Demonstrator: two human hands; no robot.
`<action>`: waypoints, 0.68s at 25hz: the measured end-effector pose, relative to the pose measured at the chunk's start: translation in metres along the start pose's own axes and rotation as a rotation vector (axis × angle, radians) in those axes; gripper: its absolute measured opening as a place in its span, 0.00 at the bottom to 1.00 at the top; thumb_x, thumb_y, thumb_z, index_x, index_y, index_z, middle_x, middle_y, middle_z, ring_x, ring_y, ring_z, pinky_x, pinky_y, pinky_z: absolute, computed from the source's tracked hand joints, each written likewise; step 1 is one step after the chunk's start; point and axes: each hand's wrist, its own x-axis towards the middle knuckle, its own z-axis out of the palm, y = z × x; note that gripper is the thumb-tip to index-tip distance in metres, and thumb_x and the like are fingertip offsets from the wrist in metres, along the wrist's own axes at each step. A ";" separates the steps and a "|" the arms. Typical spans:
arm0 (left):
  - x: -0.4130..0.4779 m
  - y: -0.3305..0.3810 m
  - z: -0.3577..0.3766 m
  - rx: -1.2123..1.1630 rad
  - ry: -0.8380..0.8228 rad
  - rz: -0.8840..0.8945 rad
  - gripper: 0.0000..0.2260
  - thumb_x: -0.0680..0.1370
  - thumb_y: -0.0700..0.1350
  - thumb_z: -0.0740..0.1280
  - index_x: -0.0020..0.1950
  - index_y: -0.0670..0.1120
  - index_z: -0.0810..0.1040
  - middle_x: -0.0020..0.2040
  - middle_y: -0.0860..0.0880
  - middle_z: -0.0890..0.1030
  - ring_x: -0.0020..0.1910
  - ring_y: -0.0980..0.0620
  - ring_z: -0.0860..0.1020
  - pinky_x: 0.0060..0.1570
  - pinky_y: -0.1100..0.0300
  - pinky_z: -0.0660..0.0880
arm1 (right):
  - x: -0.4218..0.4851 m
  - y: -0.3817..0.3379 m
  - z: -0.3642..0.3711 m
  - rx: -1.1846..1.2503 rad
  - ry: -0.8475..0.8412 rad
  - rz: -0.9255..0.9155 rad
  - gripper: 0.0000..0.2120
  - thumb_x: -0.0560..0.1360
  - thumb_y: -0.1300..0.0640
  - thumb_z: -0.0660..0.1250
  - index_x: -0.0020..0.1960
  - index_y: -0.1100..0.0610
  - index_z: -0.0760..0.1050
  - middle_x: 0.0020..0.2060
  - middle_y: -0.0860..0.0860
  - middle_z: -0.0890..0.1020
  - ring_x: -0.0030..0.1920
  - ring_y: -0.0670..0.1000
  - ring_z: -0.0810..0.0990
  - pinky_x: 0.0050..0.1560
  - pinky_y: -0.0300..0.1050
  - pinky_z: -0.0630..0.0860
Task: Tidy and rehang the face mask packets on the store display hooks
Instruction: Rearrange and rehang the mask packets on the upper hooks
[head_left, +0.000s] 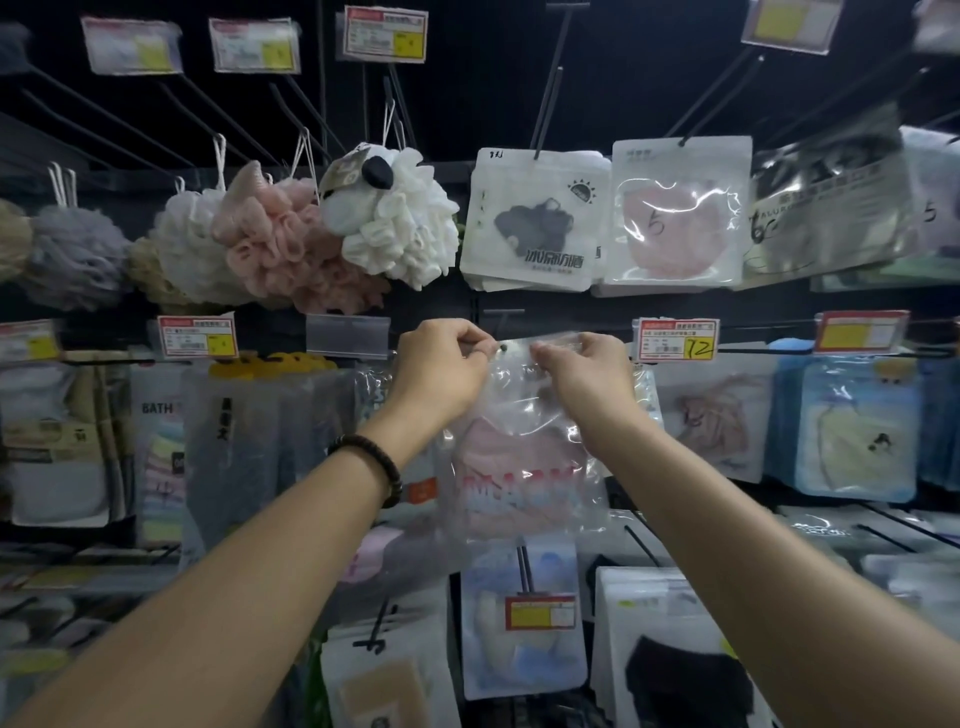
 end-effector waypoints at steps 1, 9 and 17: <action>0.001 0.000 0.001 0.004 -0.004 -0.014 0.04 0.81 0.49 0.74 0.49 0.52 0.89 0.40 0.62 0.82 0.43 0.64 0.80 0.42 0.74 0.71 | 0.001 -0.001 0.000 0.015 -0.003 0.014 0.13 0.74 0.47 0.78 0.49 0.57 0.84 0.36 0.53 0.89 0.36 0.57 0.89 0.51 0.65 0.87; 0.001 -0.017 0.023 0.060 0.067 0.070 0.03 0.81 0.50 0.74 0.52 0.52 0.87 0.47 0.54 0.83 0.51 0.50 0.82 0.60 0.46 0.79 | -0.001 0.014 0.004 -0.225 0.077 -0.058 0.17 0.81 0.45 0.71 0.63 0.54 0.75 0.44 0.49 0.85 0.43 0.50 0.86 0.50 0.54 0.83; -0.050 -0.051 0.006 0.140 0.076 0.224 0.24 0.79 0.45 0.74 0.76 0.50 0.75 0.70 0.50 0.74 0.72 0.50 0.69 0.72 0.60 0.65 | -0.047 0.030 0.006 -0.234 0.244 -0.269 0.23 0.78 0.54 0.75 0.68 0.50 0.68 0.63 0.52 0.71 0.62 0.54 0.74 0.67 0.55 0.76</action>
